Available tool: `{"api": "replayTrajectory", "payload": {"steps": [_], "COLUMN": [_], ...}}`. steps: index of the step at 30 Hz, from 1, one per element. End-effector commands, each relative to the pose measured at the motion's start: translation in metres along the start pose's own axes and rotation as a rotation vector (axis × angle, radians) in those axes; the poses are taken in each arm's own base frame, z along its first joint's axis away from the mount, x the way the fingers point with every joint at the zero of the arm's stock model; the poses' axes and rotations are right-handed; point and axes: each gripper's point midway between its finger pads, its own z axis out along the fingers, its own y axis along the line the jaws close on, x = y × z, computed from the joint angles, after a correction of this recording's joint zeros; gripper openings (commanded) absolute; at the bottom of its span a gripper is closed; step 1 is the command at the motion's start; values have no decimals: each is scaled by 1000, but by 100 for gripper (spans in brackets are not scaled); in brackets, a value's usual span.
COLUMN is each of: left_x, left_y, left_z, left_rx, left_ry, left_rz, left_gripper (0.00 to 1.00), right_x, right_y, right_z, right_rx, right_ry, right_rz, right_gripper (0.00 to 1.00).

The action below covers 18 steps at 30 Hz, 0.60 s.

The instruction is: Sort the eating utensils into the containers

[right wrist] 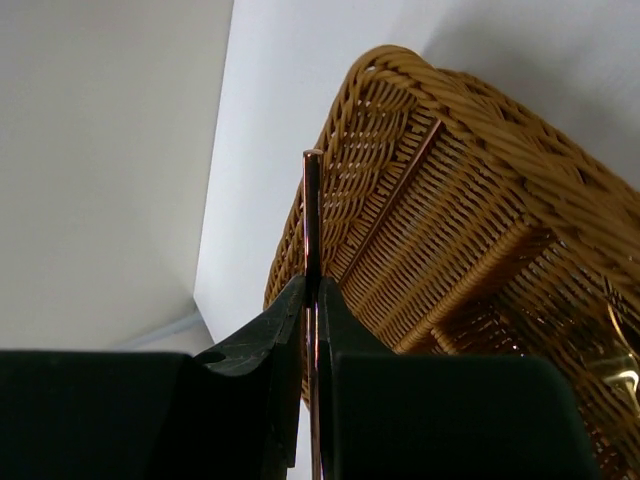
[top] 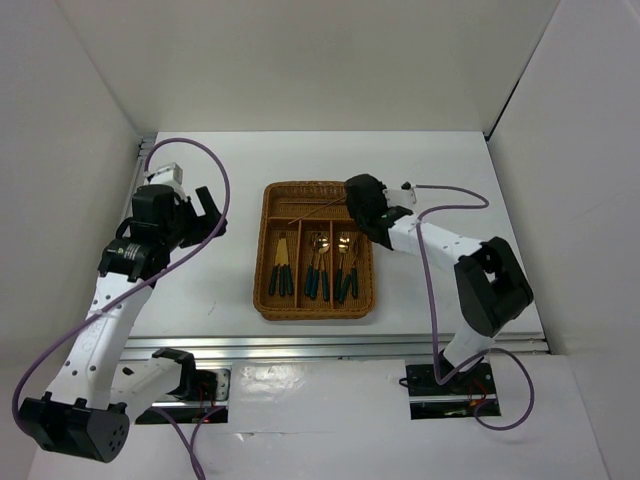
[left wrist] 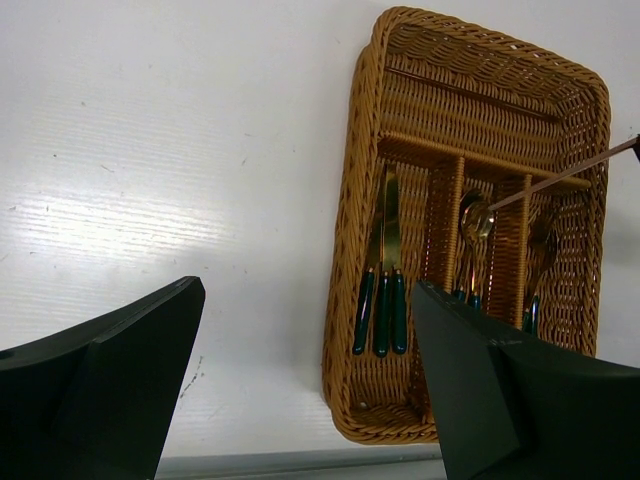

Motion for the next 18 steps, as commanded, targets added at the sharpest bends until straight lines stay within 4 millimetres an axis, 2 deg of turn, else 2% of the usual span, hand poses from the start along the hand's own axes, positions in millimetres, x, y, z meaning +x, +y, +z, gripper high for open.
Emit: {"api": "replayTrajectory", "payload": {"steps": [1, 3, 7, 8, 11, 12, 13, 17, 18], "left_x": [-11, -9, -7, -8, -7, -7, -7, -4, -3], "left_y": [-9, -8, -7, -6, -8, -8, -7, -5, -7], "left_z": [-9, -10, -10, -10, -10, -10, -10, -9, -9], "left_rx": [36, 36, 32, 24, 31, 31, 23, 19, 26], "left_ry": [-38, -38, -30, -33, -30, -30, -34, -26, -23], "left_rz": [-3, -3, -3, -3, 2, 2, 2, 2, 7], "left_gripper": [100, 100, 100, 100, 100, 100, 100, 100, 100], "right_x": [-2, 7, 10, 12, 18, 23, 26, 16, 20], "right_y": [29, 30, 23, 15, 13, 3, 2, -13, -14], "right_z": [-5, -5, -2, 6, 6, 9, 8, 12, 11], "right_rx": [-64, -66, -25, 0, 29, 54, 55, 93, 95], "right_ry": [-106, -124, -230, -252, -289, -301, -307, -387, -387], "right_rz": [120, 160, 195, 215, 210, 189, 193, 233, 251], "right_gripper": [9, 9, 12, 12, 12, 12, 12, 13, 13]}}
